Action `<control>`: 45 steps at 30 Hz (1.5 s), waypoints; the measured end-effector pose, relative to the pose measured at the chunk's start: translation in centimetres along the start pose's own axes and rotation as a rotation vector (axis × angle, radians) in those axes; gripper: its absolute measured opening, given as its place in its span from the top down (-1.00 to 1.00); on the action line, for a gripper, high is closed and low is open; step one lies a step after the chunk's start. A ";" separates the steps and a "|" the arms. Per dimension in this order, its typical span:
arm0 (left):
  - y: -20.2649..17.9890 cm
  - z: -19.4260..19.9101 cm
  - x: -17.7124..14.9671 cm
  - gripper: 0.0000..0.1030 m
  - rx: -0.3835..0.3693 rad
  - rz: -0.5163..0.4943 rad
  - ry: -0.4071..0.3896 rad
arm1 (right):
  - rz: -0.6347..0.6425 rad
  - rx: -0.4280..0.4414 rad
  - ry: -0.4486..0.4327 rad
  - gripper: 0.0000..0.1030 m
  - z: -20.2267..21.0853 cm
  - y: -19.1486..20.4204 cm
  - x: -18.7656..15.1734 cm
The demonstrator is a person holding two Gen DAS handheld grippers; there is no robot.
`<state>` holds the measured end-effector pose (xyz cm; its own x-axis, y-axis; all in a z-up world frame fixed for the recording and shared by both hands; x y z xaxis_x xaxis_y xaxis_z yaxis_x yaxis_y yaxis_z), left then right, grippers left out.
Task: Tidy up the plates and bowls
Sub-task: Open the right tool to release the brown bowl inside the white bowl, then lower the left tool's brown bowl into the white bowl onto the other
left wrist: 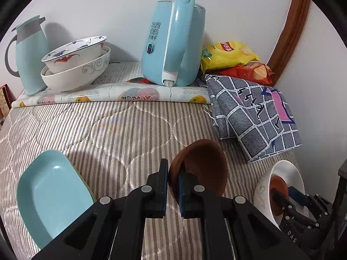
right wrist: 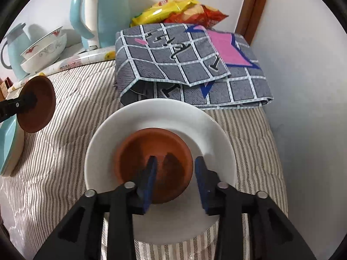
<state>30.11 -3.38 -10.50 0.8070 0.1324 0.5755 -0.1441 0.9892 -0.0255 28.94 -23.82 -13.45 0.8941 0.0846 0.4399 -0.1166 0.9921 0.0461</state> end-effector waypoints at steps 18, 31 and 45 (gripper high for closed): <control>-7.4 5.2 -1.7 0.84 -0.123 -0.072 -0.041 | -0.144 0.062 -0.163 0.24 8.5 -5.7 -3.3; -13.6 2.6 -4.1 0.84 -0.126 -0.140 0.028 | -0.212 0.043 -0.157 0.24 10.1 -10.5 -7.3; -14.8 -0.5 -4.4 0.83 -0.143 -0.131 0.097 | -0.243 0.072 -0.119 0.24 7.2 -12.1 -7.2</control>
Point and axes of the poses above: each gripper's, at about its wrist camera, not at the fingertips, and z roughly against the way its jaws point, y to its left, x to its top, the point moved 1 cm from there along -z, roughly the way its jaws point, and after that the axes turned 8 degrees about x, right-handed, at the moved point
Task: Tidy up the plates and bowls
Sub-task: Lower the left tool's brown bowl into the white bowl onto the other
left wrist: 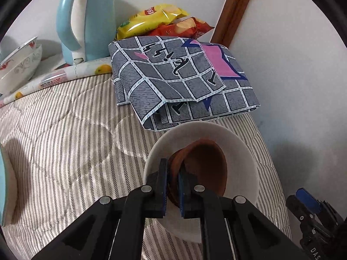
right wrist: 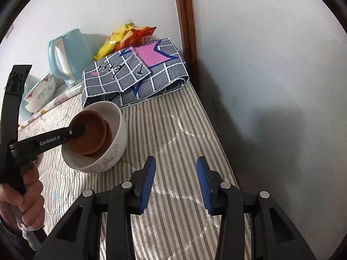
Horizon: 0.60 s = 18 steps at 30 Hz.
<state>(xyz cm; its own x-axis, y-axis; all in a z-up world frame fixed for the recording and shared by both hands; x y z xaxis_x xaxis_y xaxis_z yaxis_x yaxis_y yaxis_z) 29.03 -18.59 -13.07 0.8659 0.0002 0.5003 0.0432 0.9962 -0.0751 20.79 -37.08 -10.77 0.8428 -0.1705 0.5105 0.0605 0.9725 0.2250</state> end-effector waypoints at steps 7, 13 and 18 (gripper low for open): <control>0.1 -0.1 0.2 0.81 -0.040 0.006 0.013 | -0.011 0.011 0.015 0.24 -0.9 0.1 0.3; 0.3 0.0 0.2 0.68 -0.083 -0.003 0.039 | 0.000 0.026 0.017 0.24 -1.1 1.0 0.7; 0.5 1.1 0.4 0.59 -0.088 -0.004 0.021 | 0.010 0.055 0.012 0.24 -1.1 2.0 1.5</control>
Point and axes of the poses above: each gripper's, at about its wrist camera, not at the fingertips, and z roughly against the way its jaws point, y to its left, x to its top, the point moved 1 cm from there along -z, roughly the way its jaws point, and after that the axes turned 8 degrees about x, right-handed, at the moved point
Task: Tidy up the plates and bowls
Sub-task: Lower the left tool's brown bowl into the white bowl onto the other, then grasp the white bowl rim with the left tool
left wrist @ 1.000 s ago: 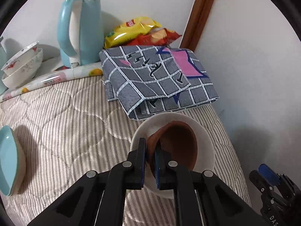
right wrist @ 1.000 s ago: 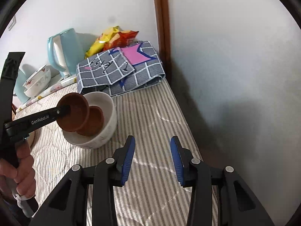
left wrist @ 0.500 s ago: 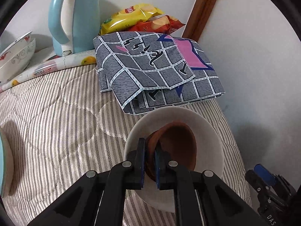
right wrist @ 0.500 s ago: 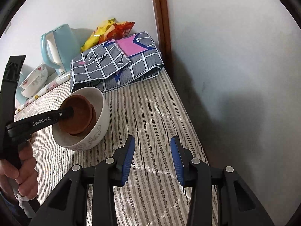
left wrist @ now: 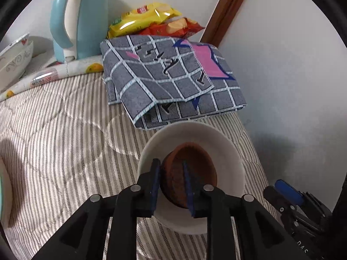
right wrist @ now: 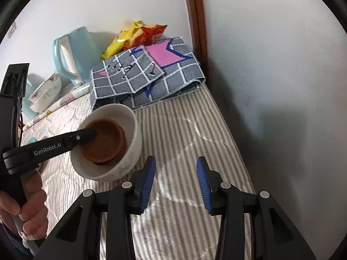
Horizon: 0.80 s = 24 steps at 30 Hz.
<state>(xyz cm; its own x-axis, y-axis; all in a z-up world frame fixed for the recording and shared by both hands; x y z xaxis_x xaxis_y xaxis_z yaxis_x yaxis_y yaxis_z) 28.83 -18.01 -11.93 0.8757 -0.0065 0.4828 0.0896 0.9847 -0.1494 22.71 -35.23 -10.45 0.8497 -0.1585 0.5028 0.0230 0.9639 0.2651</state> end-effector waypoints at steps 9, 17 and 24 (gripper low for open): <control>1.8 2.0 0.4 0.48 0.037 0.017 -0.025 | 0.041 0.037 0.008 0.24 -0.8 2.5 1.9; 2.8 1.1 -0.1 0.48 0.051 0.017 0.024 | 0.069 0.013 0.052 0.28 -3.1 4.1 2.9; 2.3 -0.1 0.0 0.48 0.071 -0.006 0.063 | 0.079 -0.028 0.091 0.40 -4.8 4.4 2.9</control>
Point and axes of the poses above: each gripper's, at about its wrist camera, not at the fingertips, and z roughly against the way its jaws point, y to its left, x to its top, the point moved 1 cm from there along -z, roughly the way its jaws point, and after that the axes turned 8 degrees about x, right-handed, at the moved point
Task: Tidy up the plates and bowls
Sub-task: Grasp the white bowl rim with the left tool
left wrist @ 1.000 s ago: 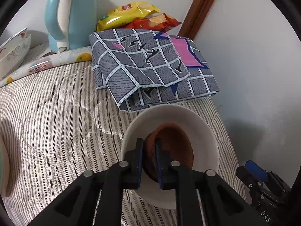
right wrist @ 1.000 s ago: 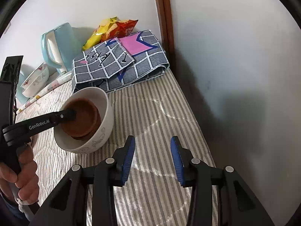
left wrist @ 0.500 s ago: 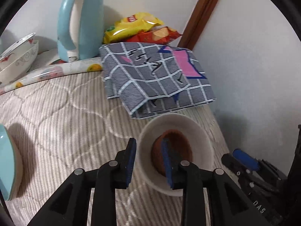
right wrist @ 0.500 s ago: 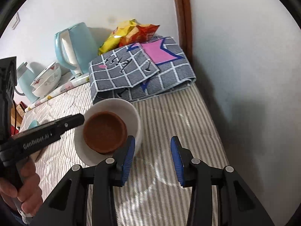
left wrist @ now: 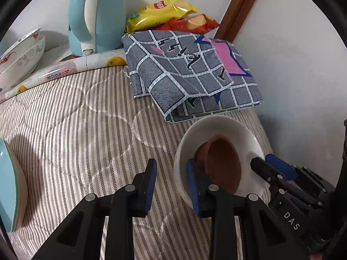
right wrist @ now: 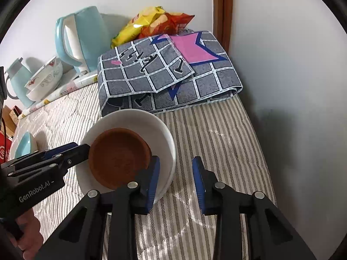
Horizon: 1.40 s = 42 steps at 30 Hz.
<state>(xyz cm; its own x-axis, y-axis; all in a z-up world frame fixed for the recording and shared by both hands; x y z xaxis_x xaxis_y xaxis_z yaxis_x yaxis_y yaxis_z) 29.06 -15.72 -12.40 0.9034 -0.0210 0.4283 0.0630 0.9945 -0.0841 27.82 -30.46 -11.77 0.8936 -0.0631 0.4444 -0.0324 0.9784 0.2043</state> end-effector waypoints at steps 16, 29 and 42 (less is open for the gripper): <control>-0.3 -2.3 0.2 0.47 0.011 -0.004 0.033 | 0.013 -0.028 0.099 0.42 -2.8 0.0 0.0; -0.1 -3.8 0.3 0.32 0.019 -0.004 0.067 | -0.023 -0.029 0.106 -0.08 -3.2 -1.6 -0.1; 0.2 -4.0 0.3 0.30 -0.015 0.012 0.061 | -0.048 -0.015 0.050 -0.11 -3.0 -2.1 -0.4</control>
<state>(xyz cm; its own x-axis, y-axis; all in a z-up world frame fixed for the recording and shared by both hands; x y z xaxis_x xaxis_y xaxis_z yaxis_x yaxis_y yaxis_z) 31.06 -15.91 -15.87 0.9283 -0.0153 0.3714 0.0577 0.9930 -0.1032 28.84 -31.91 -14.99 0.9151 -0.1011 0.3905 0.0177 0.9772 0.2114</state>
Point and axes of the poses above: each gripper's, at about its wrist camera, not at the fingertips, and z roughly against the way its jaws point, y to its left, x to its top, the point moved 1 cm from there along -z, roughly the way its jaws point, and after that the axes turned 8 degrees about x, right-handed, at the moved point
